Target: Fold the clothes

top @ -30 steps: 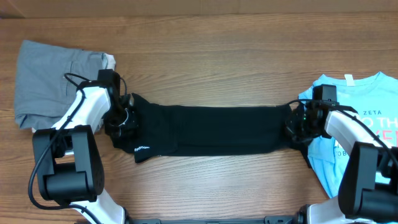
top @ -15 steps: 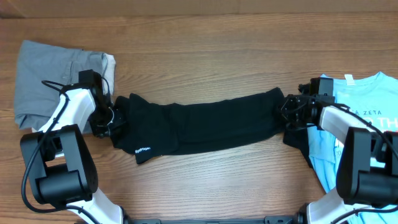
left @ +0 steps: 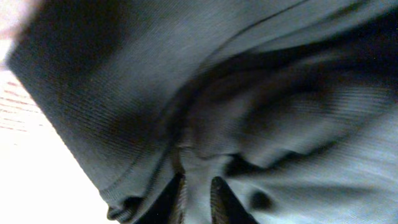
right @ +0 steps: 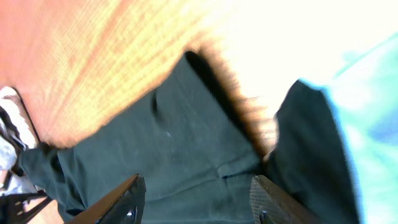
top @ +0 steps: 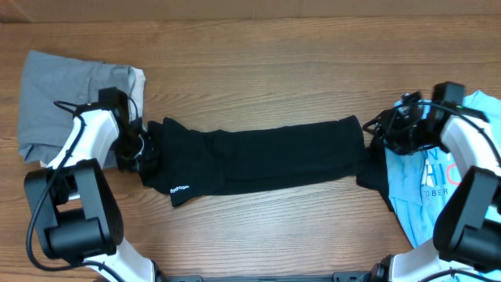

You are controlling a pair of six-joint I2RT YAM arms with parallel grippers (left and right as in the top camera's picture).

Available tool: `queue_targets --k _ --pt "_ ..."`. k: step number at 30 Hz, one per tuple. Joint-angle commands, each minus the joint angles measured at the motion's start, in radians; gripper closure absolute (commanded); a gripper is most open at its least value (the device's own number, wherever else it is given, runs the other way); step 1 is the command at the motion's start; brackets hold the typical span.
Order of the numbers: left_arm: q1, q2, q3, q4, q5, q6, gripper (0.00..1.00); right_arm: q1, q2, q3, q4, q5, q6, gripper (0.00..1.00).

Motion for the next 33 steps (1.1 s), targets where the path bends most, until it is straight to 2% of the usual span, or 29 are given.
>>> queue_targets --k 1,4,10,13,18,25,31,33 --pt "-0.002 -0.108 0.095 -0.020 0.083 0.035 0.76 -0.002 0.001 0.018 0.002 -0.018 -0.063 0.42" --pt "-0.002 -0.173 0.177 -0.077 0.107 0.061 0.69 0.025 0.044 0.017 0.037 0.006 -0.071 0.42" --pt "-0.002 -0.275 0.303 -0.186 0.171 0.151 0.62 0.056 0.116 0.017 0.100 0.035 -0.080 0.42" --pt "-0.002 -0.321 0.351 -0.218 0.170 0.159 0.56 0.062 0.143 0.017 0.087 0.054 -0.105 0.41" --pt "-0.002 -0.385 0.378 -0.211 0.170 0.158 0.48 0.074 0.187 0.017 0.030 0.191 -0.103 0.40" --pt "-0.002 -0.400 0.377 -0.217 0.171 0.158 0.48 0.134 0.217 0.008 -0.089 0.171 -0.118 0.44" --pt "-0.002 -0.400 0.377 -0.217 0.175 0.159 0.48 0.224 0.217 -0.011 -0.081 0.168 -0.124 0.44" --pt "-0.002 -0.400 0.377 -0.220 0.177 0.159 0.48 0.229 0.217 -0.011 -0.067 0.173 -0.122 0.49"
